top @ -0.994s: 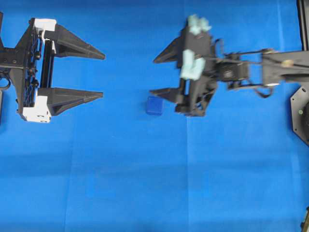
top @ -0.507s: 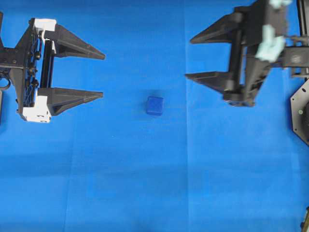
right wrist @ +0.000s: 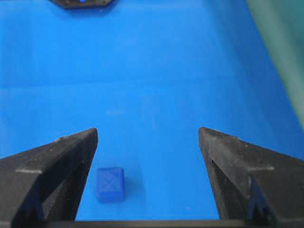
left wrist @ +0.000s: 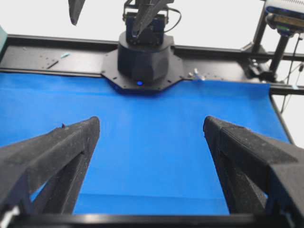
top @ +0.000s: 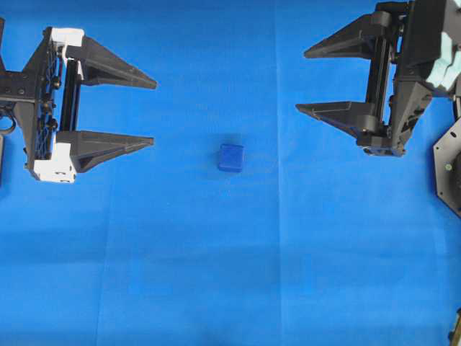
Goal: Handover the blue block to the right arm after grasping it with the left arm, then place it in the designated position.
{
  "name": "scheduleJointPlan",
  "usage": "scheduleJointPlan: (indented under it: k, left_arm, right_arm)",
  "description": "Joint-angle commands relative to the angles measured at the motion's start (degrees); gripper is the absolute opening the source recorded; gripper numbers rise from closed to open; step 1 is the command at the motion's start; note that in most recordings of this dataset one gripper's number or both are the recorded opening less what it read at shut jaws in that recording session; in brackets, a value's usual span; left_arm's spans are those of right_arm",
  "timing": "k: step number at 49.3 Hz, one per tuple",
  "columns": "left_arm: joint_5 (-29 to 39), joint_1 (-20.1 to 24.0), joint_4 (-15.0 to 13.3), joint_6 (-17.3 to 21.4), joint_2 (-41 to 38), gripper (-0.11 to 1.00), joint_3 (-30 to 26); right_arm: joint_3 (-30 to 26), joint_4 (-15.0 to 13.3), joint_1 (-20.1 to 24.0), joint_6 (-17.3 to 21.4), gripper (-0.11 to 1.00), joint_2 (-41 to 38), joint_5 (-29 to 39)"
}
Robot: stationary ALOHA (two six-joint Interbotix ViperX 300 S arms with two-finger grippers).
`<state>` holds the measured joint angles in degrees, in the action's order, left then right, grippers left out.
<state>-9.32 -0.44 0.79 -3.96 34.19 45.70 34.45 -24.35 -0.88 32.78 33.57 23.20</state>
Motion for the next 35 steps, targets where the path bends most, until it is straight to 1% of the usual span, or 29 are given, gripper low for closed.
scheduleJointPlan:
  k: [1,9,18,23,35]
  left_arm:
    - [-0.3,0.0,-0.1,-0.1,1.1,0.93,-0.7]
    - [-0.3,0.0,-0.1,0.0,1.1,0.93,-0.7]
    - [-0.3,0.1,-0.1,0.0,1.2,0.93,-0.7]
    - [-0.3,0.1,-0.1,0.0,1.3,0.93,-0.7]
    - [-0.4,0.1,-0.1,0.0,1.3,0.93,-0.6]
  right_arm:
    - [-0.8,-0.6,0.1,-0.1,0.77,0.4,-0.8]
    - [-0.4,-1.1,0.1,0.1,0.77,0.6,-3.0]
    - [1.1,-1.9,0.1,0.1,0.77,1.0,-7.0]
    - [2.3,-2.5,0.0,0.1,0.77,1.3,-10.3]
    - [6.6,-2.5,-1.6,0.1,0.77,2.7,-19.0]
